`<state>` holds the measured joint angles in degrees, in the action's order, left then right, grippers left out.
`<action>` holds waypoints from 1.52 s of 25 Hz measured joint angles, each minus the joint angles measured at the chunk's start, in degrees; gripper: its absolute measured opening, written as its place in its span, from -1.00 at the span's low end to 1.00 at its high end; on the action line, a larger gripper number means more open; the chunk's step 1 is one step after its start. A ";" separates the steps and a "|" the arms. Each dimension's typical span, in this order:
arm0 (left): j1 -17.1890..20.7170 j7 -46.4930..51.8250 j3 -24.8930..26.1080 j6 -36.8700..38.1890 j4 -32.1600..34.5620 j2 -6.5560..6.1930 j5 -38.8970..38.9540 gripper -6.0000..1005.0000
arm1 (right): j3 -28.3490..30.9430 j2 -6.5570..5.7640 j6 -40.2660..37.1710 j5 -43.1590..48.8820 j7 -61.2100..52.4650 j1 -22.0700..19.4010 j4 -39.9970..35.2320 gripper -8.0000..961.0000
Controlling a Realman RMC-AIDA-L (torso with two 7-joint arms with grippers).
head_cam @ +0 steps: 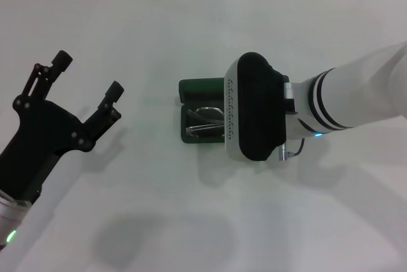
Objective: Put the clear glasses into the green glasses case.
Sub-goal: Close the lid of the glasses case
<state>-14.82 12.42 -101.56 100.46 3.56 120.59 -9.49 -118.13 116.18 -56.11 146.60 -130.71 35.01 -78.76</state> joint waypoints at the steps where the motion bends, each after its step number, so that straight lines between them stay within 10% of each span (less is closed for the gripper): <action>1: -0.01 0.00 0.02 0.00 0.03 0.00 0.00 0.74 | 0.06 0.00 0.01 0.05 -0.01 -0.13 -0.39 0.12; 10: 0.33 -0.10 0.16 -0.01 0.09 -0.09 0.01 0.74 | 4.61 -0.41 -2.57 -1.20 5.47 -9.94 -13.32 0.12; 17: 0.18 -0.28 0.41 0.08 0.48 -0.13 0.09 0.74 | 20.45 -0.63 -13.32 -23.52 23.46 -15.24 -11.83 0.13; 29: -3.21 2.99 0.50 -4.36 0.69 -0.03 3.23 0.74 | 61.99 -1.40 -42.75 -47.83 68.05 -12.03 29.91 0.13; 38: -15.01 21.05 -0.17 -23.90 1.34 -0.88 -1.18 0.74 | 67.87 -5.41 -49.66 -45.01 85.52 -13.90 44.25 0.13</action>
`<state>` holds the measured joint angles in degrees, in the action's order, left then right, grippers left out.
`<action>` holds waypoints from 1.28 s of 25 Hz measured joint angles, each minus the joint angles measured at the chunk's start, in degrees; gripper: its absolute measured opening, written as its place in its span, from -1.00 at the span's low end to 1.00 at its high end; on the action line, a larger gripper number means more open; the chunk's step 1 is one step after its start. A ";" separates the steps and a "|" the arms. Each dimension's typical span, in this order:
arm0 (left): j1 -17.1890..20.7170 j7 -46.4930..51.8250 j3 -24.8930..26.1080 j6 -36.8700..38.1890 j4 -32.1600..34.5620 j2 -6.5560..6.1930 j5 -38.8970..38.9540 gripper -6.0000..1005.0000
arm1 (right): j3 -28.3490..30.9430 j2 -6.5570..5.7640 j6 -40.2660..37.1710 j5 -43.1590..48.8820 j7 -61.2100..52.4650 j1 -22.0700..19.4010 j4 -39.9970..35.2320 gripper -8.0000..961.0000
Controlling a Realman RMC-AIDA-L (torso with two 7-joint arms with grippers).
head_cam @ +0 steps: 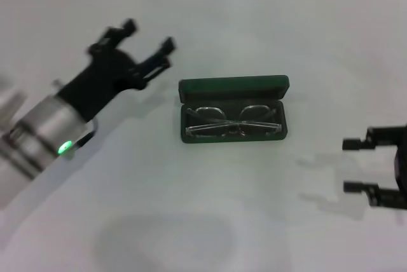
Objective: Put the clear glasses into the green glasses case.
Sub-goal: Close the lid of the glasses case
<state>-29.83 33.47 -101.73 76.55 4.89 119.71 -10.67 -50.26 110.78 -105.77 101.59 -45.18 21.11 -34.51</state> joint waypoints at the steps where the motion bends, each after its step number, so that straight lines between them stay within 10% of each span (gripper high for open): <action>1: -2.30 2.12 -0.03 -2.65 0.02 -0.11 -1.92 0.74 | 0.03 -0.03 -0.14 0.48 0.14 -0.14 0.16 0.13; 11: -18.44 25.70 -0.05 -24.38 3.56 -0.72 -21.60 0.74 | 0.39 -0.09 -0.16 3.01 0.45 -0.53 0.43 0.13; 17: -17.43 33.39 -0.04 -35.18 12.56 0.34 -32.92 0.74 | 0.44 -0.12 -0.16 3.12 0.53 -0.24 0.39 0.13; 32: -14.13 36.99 -0.08 -35.14 13.44 0.35 -35.99 0.74 | 0.21 -0.36 0.72 3.19 0.85 0.46 -0.14 0.13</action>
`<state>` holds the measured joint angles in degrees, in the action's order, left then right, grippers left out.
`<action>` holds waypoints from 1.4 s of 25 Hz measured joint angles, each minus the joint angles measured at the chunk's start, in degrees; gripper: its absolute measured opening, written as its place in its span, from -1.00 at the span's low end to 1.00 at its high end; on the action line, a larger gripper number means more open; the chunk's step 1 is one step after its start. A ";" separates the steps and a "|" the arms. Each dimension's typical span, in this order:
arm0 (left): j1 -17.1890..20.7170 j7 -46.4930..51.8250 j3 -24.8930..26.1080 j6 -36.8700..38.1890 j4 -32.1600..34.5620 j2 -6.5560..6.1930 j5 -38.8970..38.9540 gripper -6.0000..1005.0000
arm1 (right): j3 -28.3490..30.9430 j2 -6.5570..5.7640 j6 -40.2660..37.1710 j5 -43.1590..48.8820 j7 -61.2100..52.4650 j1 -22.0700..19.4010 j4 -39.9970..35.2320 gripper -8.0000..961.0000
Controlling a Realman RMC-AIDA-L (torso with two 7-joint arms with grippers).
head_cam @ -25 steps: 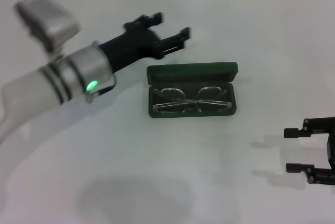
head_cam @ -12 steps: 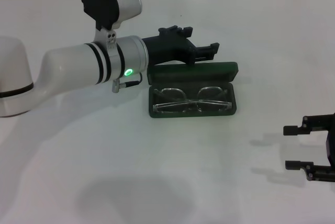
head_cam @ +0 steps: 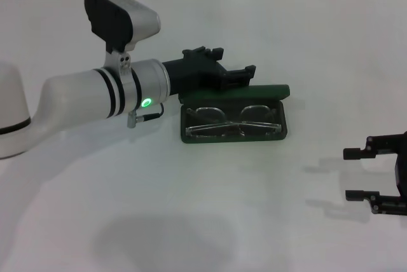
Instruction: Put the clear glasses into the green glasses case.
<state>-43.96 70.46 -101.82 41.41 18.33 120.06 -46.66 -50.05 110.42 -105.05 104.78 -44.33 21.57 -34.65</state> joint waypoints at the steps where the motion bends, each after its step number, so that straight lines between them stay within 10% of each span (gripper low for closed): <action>1: 0.37 0.03 -0.11 0.14 0.02 0.01 -0.10 0.74 | 0.07 -0.01 0.11 0.00 0.04 0.02 0.00 0.13; 26: 10.50 -11.26 -2.14 3.31 5.04 0.53 3.41 0.74 | 0.31 0.41 0.99 -0.32 -0.33 1.95 0.02 0.13; 35: 15.93 -24.08 1.75 31.86 4.84 -2.25 11.64 0.74 | 5.38 1.02 -2.12 -5.13 0.00 2.12 1.12 0.13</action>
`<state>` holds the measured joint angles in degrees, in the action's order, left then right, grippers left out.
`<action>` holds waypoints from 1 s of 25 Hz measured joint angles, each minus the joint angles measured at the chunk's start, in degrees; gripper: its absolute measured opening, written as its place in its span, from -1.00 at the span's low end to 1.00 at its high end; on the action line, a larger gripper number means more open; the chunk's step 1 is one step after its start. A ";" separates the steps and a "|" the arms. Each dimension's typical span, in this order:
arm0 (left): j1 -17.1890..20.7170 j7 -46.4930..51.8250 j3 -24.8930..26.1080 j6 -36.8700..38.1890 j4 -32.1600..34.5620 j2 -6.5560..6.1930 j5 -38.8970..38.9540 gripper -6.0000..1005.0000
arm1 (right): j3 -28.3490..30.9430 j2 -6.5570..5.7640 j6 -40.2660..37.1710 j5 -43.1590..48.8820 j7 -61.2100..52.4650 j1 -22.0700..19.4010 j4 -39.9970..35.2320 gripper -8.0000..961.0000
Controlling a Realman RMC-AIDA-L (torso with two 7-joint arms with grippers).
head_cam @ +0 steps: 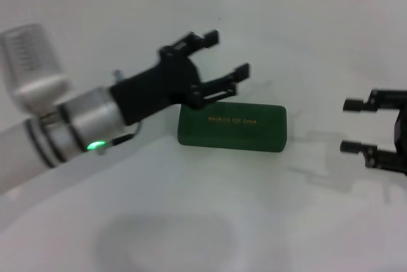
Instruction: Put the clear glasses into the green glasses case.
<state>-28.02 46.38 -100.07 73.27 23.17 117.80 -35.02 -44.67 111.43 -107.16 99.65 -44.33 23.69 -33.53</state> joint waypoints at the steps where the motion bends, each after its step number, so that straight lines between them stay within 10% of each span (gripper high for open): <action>1: 0.84 -0.21 1.00 3.41 -0.22 -0.91 -0.48 0.74 | 0.35 0.15 -1.57 -0.55 -0.04 0.36 0.15 0.13; 8: 5.84 -6.01 2.12 20.60 -1.07 -4.63 -6.59 0.74 | -0.06 0.75 -5.80 -0.57 -2.81 4.00 0.95 0.13; 25: 10.05 -10.67 2.12 23.61 -3.26 -5.44 -13.88 0.74 | -4.15 3.26 -1.56 2.73 -9.30 10.97 4.40 0.21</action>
<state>-17.97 35.71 -97.95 96.87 19.91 112.37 -48.91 -48.82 114.69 -108.73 102.38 -53.63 34.66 -29.14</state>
